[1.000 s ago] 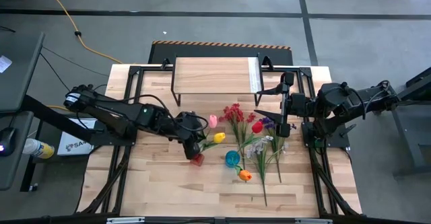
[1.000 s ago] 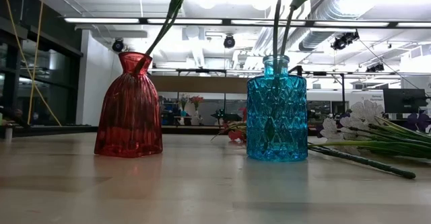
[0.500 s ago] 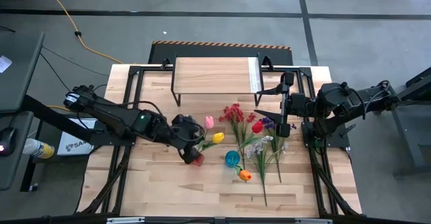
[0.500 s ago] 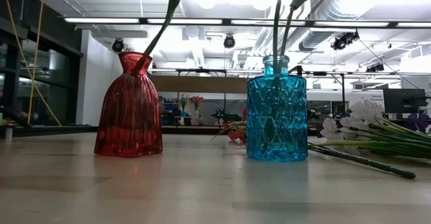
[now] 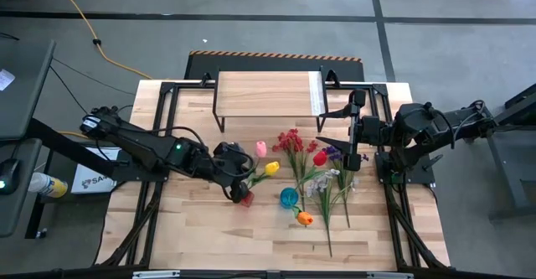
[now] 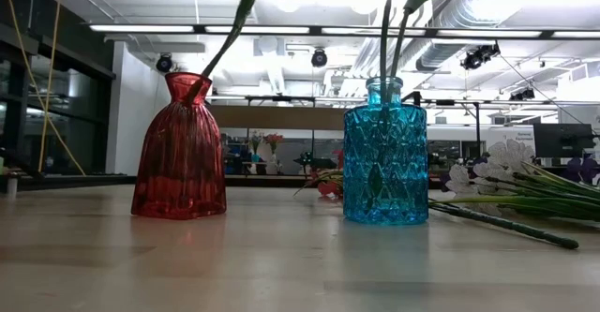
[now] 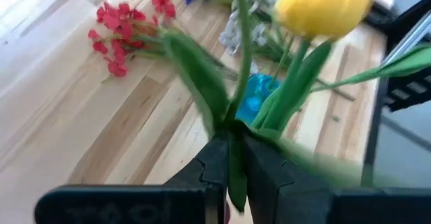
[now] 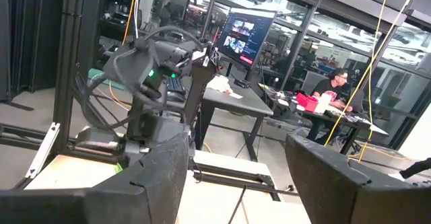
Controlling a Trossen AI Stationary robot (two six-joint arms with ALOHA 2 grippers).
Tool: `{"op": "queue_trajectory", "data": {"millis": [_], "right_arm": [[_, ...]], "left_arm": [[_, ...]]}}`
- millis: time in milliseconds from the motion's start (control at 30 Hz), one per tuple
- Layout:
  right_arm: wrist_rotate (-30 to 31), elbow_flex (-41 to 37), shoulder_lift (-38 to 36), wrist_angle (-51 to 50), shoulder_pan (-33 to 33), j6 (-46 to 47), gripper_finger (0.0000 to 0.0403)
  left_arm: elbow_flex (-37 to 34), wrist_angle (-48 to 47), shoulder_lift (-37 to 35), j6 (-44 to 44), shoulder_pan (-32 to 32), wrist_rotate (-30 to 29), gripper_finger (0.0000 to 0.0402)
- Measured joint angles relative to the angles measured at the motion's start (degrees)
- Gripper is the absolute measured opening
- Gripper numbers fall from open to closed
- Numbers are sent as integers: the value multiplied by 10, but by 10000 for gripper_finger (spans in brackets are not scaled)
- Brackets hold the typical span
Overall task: Pick and place flowers into a vace then onto a shelf
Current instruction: Put the pink flower into the red vase, then put the violet flowers into the blue vase
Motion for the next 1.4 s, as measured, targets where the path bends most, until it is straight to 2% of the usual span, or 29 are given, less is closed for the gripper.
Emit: {"op": "queue_trajectory", "data": {"millis": [233, 567, 1167, 1400], "right_arm": [[0, 0, 0, 0, 0, 0, 239], [0, 0, -7, 0, 0, -2, 239], [-7, 0, -7, 9, 0, -12, 239], [-7, 0, -7, 8, 0, -12, 239]], "left_arm": [[-1, -12, 17, -24, -9, 1, 74], [-1, -33, 17, -69, -57, -69, 74], [1, -62, 34, -136, -72, -73, 74], [0, -86, 36, -187, -104, -89, 74]]}}
